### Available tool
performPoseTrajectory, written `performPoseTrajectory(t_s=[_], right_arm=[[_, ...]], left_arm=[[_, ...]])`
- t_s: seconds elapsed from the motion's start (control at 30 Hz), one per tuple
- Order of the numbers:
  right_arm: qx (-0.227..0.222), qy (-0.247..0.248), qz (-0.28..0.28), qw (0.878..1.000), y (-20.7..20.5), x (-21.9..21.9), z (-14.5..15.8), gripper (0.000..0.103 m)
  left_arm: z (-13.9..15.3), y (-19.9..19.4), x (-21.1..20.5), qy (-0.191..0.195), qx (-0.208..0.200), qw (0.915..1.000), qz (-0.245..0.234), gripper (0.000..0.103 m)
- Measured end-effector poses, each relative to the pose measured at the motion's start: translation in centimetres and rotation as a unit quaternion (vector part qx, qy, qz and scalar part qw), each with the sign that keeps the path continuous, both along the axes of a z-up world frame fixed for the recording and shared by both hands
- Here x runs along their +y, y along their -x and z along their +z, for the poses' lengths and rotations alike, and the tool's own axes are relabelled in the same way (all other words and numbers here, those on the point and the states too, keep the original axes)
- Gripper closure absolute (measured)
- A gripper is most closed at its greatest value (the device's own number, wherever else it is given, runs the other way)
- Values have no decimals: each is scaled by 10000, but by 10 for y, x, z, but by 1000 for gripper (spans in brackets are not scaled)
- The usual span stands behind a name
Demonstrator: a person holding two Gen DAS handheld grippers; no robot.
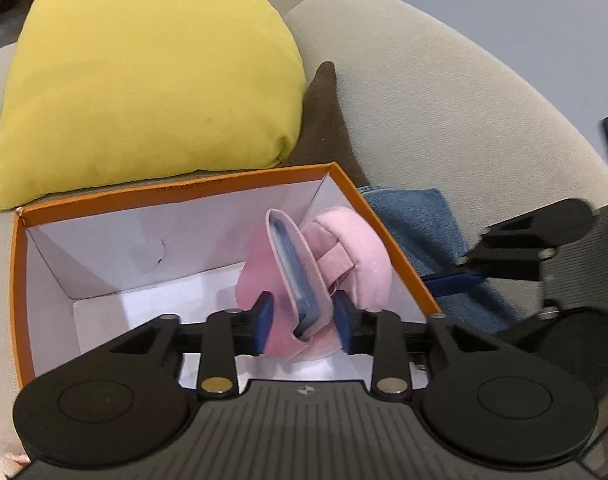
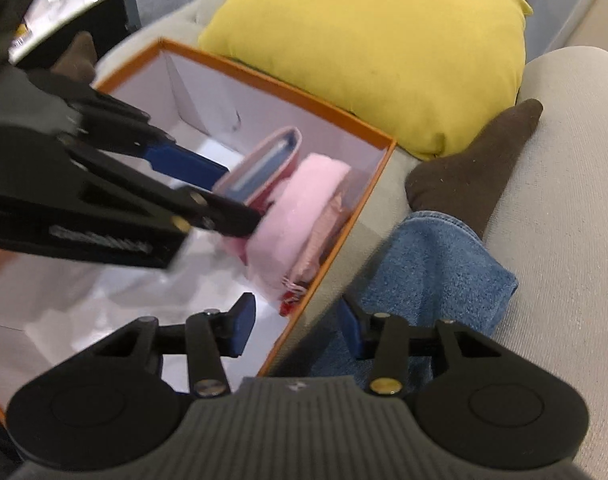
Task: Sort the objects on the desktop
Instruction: 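Lower the pink wallet into the box beside the pouch and open the left gripper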
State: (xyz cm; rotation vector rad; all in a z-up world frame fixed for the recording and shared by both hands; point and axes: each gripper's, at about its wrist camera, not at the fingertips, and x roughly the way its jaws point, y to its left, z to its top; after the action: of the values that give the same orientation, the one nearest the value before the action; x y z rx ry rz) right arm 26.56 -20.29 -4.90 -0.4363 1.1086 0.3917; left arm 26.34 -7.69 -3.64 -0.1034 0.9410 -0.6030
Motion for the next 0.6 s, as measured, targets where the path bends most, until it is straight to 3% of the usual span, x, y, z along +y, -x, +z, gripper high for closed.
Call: performPoseTrajectory(t_s=[0.33,0.47,0.6], right_arm=[[47,-28,-259,9996,-39,3,-10,62],[84,27,-171,9998,-34,5,-13,61],[94,98,-110,9998,-29,5,-10,58]], left_arm=[[1,-19,-7,6,-71,9999,-79,76],[-2,-17,-8,103,-71,9999,-48,75],[0,-16,-9,-84,-119,9998,-94,73]])
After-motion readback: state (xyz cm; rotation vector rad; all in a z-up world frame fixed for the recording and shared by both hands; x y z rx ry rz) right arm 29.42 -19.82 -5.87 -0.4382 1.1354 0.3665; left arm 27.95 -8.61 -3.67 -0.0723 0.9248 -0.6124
